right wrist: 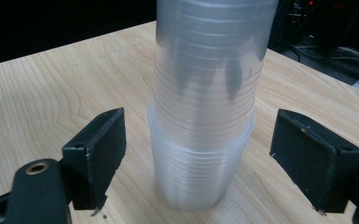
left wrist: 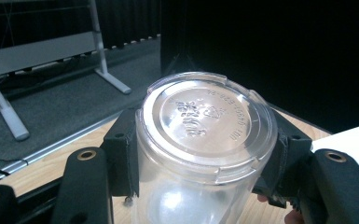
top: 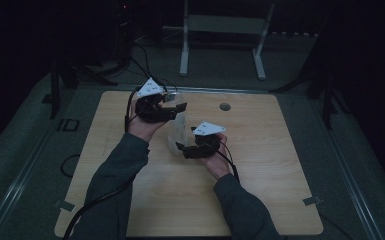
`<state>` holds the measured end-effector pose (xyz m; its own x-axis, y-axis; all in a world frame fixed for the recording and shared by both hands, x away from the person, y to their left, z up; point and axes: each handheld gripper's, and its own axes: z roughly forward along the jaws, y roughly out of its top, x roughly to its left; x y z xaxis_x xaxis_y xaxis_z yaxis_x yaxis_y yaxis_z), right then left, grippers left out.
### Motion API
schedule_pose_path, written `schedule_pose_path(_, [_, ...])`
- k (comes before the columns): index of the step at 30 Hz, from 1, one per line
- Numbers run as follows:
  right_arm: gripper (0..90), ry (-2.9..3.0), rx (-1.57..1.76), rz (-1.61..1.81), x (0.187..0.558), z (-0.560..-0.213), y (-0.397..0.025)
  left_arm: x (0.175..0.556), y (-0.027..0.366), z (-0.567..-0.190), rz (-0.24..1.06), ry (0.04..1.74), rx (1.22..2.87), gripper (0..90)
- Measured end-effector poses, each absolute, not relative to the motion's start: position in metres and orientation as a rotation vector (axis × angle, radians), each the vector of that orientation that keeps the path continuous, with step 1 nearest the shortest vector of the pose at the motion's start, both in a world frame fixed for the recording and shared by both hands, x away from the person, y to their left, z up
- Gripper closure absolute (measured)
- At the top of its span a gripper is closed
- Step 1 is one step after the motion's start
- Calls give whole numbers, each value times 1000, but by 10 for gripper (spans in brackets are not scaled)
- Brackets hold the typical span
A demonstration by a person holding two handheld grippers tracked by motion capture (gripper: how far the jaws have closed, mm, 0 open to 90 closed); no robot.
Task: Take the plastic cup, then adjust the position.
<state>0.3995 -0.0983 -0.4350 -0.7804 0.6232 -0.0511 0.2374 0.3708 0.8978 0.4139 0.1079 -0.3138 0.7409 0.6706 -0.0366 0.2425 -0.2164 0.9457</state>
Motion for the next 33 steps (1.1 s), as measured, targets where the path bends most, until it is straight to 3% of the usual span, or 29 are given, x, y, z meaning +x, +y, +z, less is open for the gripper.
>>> schedule_pose_path(33, [185, 2221, 770, 1429, 387, -429, -120, 386, 117, -288, 471, 635, 1757, 406])
